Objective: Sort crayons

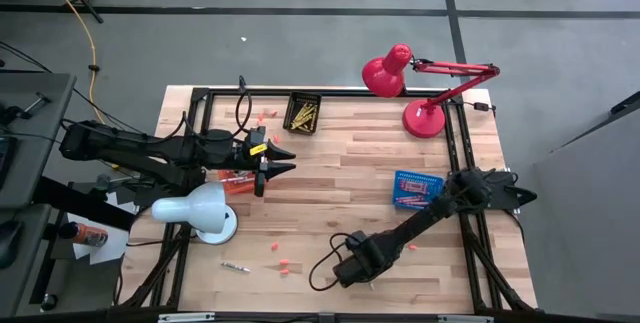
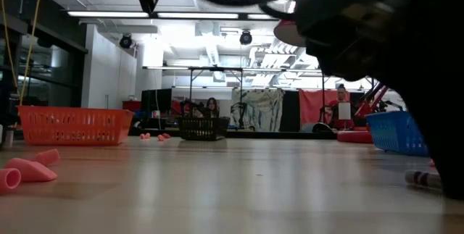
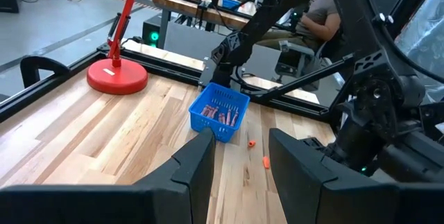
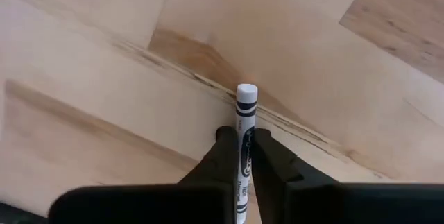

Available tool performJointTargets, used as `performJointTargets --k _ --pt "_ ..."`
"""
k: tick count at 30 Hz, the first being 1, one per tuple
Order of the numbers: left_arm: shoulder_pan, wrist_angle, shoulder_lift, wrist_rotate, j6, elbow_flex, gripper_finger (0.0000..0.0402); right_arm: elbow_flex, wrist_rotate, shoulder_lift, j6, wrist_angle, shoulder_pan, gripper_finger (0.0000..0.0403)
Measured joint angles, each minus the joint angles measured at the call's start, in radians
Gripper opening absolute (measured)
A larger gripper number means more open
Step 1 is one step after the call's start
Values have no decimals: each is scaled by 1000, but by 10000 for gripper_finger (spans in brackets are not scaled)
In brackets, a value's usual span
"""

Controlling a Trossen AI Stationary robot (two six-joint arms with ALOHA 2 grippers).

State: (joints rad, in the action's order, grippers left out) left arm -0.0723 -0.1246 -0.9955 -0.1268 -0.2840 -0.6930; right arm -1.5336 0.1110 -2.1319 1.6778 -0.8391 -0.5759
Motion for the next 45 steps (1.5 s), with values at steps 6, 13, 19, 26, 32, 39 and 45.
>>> performJointTargets --k 6,13,19,26,32,39,45 --pt "0 0 0 0 0 0 124 -1 -73 83 30 -18 -50 5" --pt "0 0 0 0 0 0 124 -1 -239 241 77 -116 -135 3" --pt "0 -3 0 23 -9 0 124 -2 -373 367 144 -348 -170 2" --pt "0 -15 1 28 6 0 124 186 -394 466 -187 -220 -27 1" --pt "0 -35 1 -3 7 0 124 603 -273 621 -647 429 237 1" --pt "0 -41 1 -67 8 0 124 831 -72 679 -1015 1123 554 1" --pt "5 -102 0 -146 13 0 124 760 31 679 -1209 1312 660 0"
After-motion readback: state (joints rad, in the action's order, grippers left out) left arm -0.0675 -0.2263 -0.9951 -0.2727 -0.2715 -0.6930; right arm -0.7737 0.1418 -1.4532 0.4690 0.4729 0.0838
